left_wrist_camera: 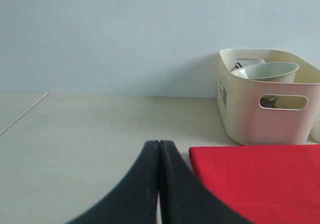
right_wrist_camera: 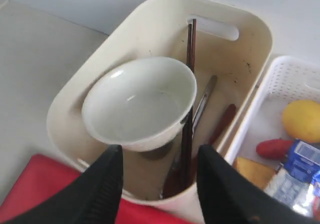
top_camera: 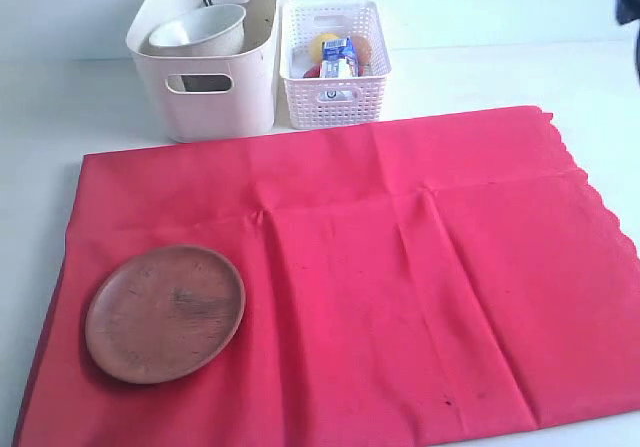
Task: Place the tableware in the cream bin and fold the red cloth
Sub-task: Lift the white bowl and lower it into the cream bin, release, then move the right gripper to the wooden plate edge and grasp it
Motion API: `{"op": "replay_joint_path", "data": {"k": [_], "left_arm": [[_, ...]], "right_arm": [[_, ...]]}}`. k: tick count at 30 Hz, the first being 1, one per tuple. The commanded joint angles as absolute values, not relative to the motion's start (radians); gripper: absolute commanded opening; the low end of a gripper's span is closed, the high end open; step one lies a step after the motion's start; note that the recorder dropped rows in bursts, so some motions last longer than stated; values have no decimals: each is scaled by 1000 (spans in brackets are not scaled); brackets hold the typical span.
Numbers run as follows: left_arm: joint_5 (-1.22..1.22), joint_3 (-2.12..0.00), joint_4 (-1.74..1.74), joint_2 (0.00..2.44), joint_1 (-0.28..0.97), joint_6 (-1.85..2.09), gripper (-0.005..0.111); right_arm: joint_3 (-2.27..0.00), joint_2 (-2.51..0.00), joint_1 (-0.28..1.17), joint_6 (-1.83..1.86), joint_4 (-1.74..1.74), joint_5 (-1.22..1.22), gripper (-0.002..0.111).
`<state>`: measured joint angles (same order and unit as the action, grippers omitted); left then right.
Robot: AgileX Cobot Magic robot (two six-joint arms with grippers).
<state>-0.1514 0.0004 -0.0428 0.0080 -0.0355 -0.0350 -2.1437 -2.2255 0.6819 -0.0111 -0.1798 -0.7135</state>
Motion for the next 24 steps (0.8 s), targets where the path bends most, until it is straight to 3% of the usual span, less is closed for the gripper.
{"op": "replay_joint_path", "data": {"k": [1, 4, 13, 17, 24], "left_arm": [[-148, 0, -37, 5, -39, -35, 0], [-148, 0, -37, 5, -39, -35, 0], [-148, 0, -37, 5, -39, -35, 0], [-148, 0, -37, 5, -39, -35, 0], [-148, 0, -37, 5, -39, -35, 0]], "right_arm": [[-2150, -2151, 679, 45, -145, -900, 46], [-2150, -2130, 681, 91, -145, -1010, 40], [-2150, -2126, 686, 194, -248, -1221, 0], [-2099, -2112, 686, 304, -448, -1221, 0], [-1788, -2033, 706, 445, -553, -1134, 0]]}}
